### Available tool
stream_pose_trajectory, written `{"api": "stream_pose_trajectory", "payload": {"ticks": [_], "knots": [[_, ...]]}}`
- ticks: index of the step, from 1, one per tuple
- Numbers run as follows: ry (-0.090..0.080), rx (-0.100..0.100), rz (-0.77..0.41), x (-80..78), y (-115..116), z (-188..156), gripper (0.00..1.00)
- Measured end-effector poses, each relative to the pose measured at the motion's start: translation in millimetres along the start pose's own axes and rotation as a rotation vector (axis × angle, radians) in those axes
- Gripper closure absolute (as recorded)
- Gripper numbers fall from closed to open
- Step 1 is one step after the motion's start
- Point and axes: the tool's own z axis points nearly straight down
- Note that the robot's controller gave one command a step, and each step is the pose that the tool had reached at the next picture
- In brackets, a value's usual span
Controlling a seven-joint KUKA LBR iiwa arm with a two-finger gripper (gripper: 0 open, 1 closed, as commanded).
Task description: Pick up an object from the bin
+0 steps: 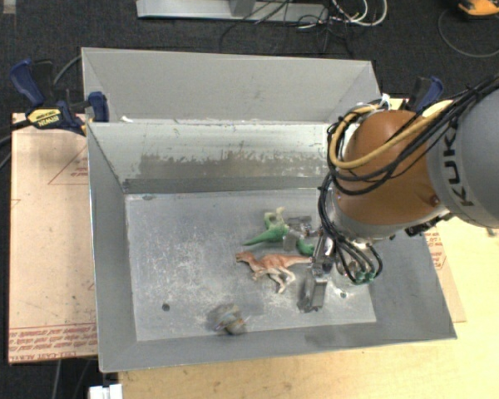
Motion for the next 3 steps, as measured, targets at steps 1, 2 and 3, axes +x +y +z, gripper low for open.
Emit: {"api": "stream_pose_trajectory", "payload": {"ticks": [1,2,3], "knots": [[-0.003,-0.001,-0.244,-46.1,19.6,67.3,0.0],[0.0,0.0,-0.292,-61.6,1.2,103.9,0.0],[-0.005,-0.002,-0.748,-49.3,11.2,114.4,1.0]]}}
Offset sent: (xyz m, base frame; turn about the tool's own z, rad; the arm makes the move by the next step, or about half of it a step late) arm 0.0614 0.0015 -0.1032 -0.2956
